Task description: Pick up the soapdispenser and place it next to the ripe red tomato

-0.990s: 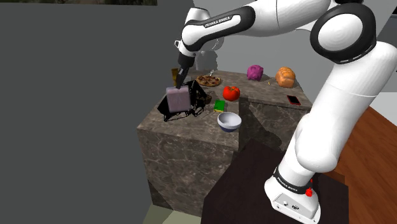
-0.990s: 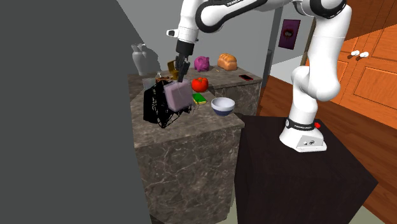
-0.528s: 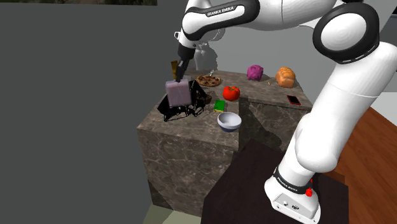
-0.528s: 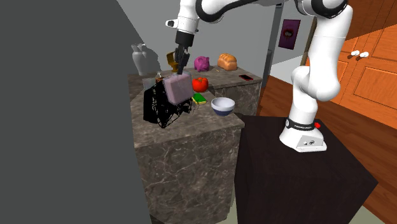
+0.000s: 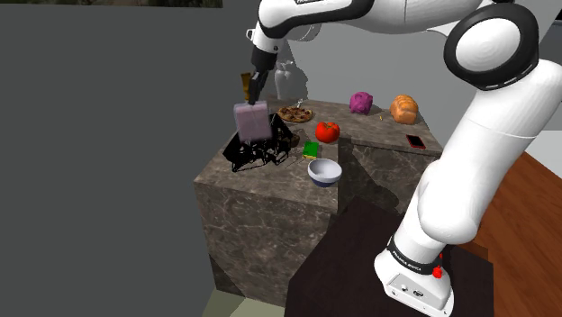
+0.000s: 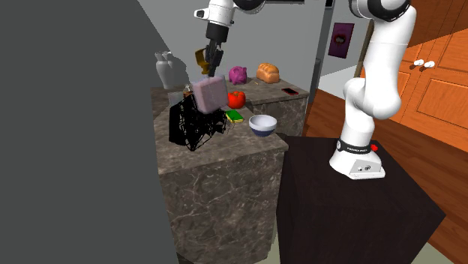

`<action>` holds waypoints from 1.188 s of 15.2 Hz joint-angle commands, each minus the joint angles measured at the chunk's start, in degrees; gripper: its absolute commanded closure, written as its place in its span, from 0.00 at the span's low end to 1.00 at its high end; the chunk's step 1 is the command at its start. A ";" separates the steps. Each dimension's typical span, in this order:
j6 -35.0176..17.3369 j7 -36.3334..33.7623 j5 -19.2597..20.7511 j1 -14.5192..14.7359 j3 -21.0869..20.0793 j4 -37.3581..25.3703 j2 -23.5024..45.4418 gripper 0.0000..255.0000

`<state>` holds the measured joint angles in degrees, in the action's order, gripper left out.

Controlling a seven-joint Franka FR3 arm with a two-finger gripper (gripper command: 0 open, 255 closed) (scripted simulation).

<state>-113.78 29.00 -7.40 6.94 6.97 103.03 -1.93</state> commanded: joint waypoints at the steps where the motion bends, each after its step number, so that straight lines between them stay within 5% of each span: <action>1: 1.53 -0.14 0.06 -0.03 0.03 -1.62 0.09 1.00; 8: 6.71 -0.68 0.19 -0.10 0.11 -7.40 0.67 1.00; 18: 8.55 12.53 -1.33 -6.10 7.12 -3.26 -3.51 1.00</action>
<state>-105.82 40.07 -8.55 1.47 13.30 100.12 -5.40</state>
